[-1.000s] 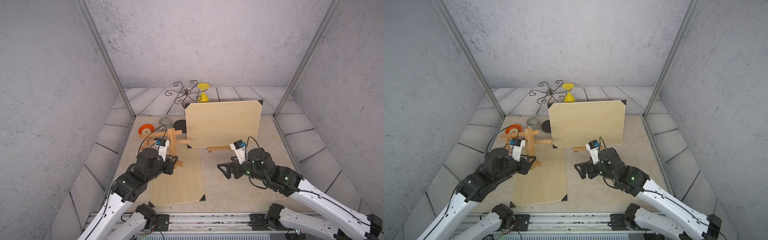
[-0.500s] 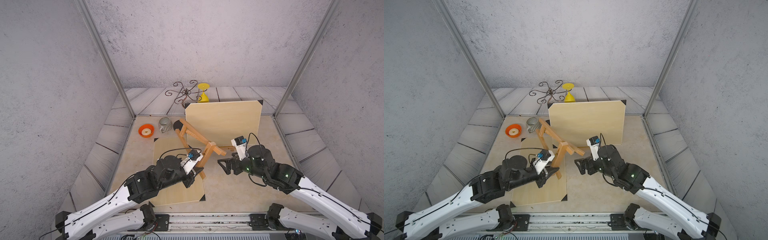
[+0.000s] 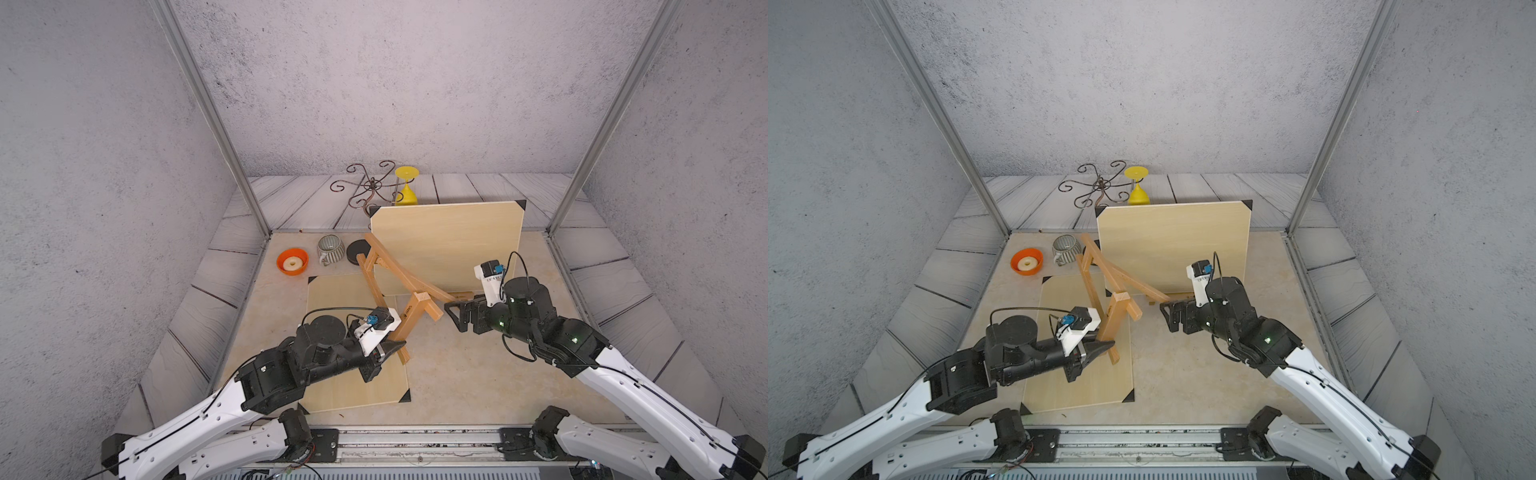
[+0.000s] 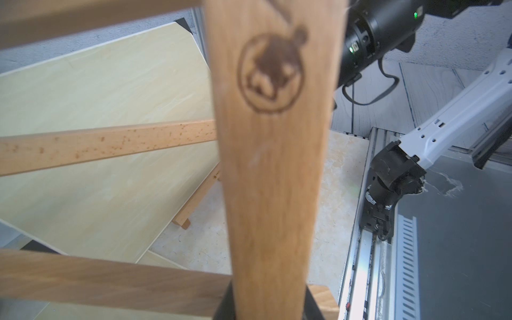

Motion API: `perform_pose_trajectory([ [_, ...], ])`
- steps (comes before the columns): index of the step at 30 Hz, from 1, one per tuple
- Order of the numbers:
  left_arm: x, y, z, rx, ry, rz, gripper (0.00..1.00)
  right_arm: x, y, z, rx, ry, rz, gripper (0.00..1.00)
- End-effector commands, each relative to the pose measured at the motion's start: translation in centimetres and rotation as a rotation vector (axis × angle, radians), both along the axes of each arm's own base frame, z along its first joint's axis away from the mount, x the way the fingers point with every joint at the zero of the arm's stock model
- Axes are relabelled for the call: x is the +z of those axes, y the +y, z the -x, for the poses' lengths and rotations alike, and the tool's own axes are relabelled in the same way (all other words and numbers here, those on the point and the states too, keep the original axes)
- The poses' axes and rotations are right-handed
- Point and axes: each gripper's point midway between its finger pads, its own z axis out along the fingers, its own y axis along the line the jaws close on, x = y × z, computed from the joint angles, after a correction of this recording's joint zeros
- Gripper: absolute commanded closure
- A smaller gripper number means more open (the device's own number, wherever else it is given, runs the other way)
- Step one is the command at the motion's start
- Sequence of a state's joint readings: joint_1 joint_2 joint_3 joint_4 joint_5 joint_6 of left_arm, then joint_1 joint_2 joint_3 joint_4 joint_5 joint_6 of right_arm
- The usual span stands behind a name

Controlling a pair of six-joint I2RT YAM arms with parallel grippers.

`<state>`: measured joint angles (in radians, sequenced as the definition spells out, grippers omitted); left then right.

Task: Assemble the easel
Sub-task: Unfold the easel.

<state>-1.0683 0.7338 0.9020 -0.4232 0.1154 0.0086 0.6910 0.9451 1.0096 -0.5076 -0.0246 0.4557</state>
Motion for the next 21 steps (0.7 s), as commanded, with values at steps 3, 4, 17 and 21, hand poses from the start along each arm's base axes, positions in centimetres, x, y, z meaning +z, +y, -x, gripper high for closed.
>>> perform_pose_trajectory([
  [3, 2.0, 0.2, 2.1, -0.118, -0.079, 0.061, 1.00, 0.5, -1.0, -1.4, -0.051, 0.038, -0.013, 0.01],
  [4, 2.1, 0.3, 2.5, -0.135, -0.081, 0.067, 1.00, 0.2, -1.1, -1.6, -0.057, 0.055, -0.015, 0.01],
  [17, 1.9, 1.2, 1.7, -0.086, -0.146, 0.058, 1.00, 1.8, 0.4, -0.3, 0.086, 0.021, -0.049, 0.01],
  [21, 2.0, 1.5, 1.4, -0.067, -0.173, 0.052, 1.00, 1.1, 1.5, 0.2, 0.137, 0.070, -0.065, 0.01],
])
